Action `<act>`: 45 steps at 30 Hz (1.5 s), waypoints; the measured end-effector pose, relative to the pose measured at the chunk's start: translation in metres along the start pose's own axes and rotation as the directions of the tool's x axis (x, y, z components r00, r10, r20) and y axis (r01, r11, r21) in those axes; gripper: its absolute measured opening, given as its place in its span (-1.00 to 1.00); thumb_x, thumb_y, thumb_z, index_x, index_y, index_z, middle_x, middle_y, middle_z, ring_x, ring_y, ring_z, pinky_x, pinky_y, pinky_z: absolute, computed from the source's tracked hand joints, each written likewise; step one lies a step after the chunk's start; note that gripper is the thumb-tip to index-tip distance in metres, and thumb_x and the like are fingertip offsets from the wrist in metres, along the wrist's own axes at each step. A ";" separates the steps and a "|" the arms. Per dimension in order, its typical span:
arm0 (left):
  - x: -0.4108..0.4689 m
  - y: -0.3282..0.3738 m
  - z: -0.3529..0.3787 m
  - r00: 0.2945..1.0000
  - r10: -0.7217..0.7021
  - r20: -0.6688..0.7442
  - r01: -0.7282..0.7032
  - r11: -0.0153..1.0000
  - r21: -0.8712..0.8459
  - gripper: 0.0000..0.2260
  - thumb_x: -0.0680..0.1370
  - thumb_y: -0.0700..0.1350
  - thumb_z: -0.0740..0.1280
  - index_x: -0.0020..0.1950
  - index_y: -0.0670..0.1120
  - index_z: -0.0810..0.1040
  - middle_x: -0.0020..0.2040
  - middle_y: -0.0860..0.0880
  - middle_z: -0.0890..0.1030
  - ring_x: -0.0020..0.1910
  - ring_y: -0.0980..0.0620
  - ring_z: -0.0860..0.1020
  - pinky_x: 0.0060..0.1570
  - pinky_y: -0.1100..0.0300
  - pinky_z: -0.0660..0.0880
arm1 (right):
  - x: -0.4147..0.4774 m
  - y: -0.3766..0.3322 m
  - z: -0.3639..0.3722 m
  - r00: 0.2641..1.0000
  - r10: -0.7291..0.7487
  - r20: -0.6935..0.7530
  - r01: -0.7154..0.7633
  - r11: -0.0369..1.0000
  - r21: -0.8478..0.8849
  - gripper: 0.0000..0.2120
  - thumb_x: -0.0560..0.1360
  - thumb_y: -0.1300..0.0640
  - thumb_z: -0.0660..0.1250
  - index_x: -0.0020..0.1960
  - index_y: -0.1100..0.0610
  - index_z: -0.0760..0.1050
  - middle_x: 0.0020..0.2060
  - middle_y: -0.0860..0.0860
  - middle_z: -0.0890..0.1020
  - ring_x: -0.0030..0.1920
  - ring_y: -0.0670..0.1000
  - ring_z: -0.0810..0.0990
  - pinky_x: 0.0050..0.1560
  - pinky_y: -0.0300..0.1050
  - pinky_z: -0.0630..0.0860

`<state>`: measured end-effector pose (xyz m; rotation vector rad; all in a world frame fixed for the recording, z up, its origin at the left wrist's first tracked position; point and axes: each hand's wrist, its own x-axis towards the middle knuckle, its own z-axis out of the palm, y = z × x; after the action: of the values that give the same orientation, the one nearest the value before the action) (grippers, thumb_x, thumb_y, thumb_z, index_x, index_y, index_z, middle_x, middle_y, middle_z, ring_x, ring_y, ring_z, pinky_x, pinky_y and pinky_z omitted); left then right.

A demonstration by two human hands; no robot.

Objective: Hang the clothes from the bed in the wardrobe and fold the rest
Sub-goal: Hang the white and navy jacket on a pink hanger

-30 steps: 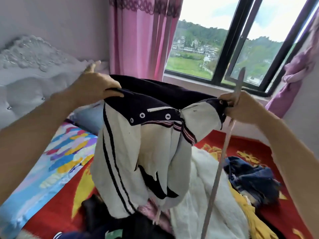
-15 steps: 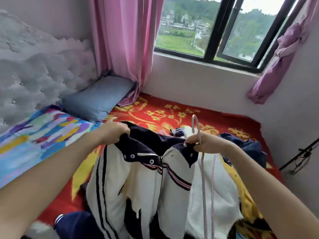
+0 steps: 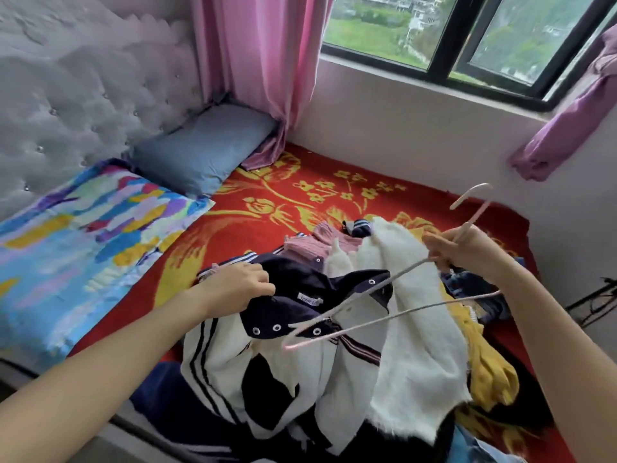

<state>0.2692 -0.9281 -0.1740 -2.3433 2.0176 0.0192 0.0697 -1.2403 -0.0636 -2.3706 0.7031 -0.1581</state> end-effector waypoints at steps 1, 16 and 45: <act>-0.003 0.004 -0.003 1.000 0.009 -0.001 -0.009 1.000 -0.022 -0.62 0.48 -0.35 0.14 0.22 -0.07 0.49 0.16 -0.02 0.52 0.20 -0.02 0.41 0.19 0.18 0.27 | -0.001 -0.002 -0.008 0.993 -0.017 -0.120 0.021 0.999 0.030 -0.56 0.54 0.03 0.29 -0.40 0.29 0.55 -0.67 -0.08 0.48 -0.62 -0.18 0.40 -0.49 -0.40 0.31; -0.003 0.062 -0.041 0.901 0.186 -0.392 -0.192 0.981 0.022 -0.78 0.26 -0.47 0.42 -0.22 -0.19 0.60 -0.26 -0.09 0.60 -0.24 -0.08 0.58 -0.29 0.16 0.54 | -0.021 -0.062 0.118 0.939 -0.221 -0.262 0.103 0.911 -0.399 -0.43 0.52 -0.21 0.20 -0.51 0.08 0.15 -0.61 -0.07 0.26 -0.50 -0.01 0.32 -0.47 -0.21 0.12; 0.016 0.047 -0.082 0.748 -0.345 -0.567 0.064 0.888 -0.456 -0.80 0.47 -0.22 0.39 0.07 -0.25 0.61 -0.07 -0.16 0.67 -0.14 -0.15 0.64 -0.12 0.06 0.53 | -0.047 -0.079 0.071 0.673 -0.545 -0.500 0.623 0.782 -0.016 -0.83 0.53 0.16 0.29 -0.06 0.28 0.52 -0.06 0.09 0.55 0.02 0.04 0.49 0.10 -0.25 0.36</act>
<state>0.2235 -0.9545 -0.0945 -3.1878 2.1348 -0.4795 0.0858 -1.1249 -0.0670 -2.3299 0.0812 -1.0808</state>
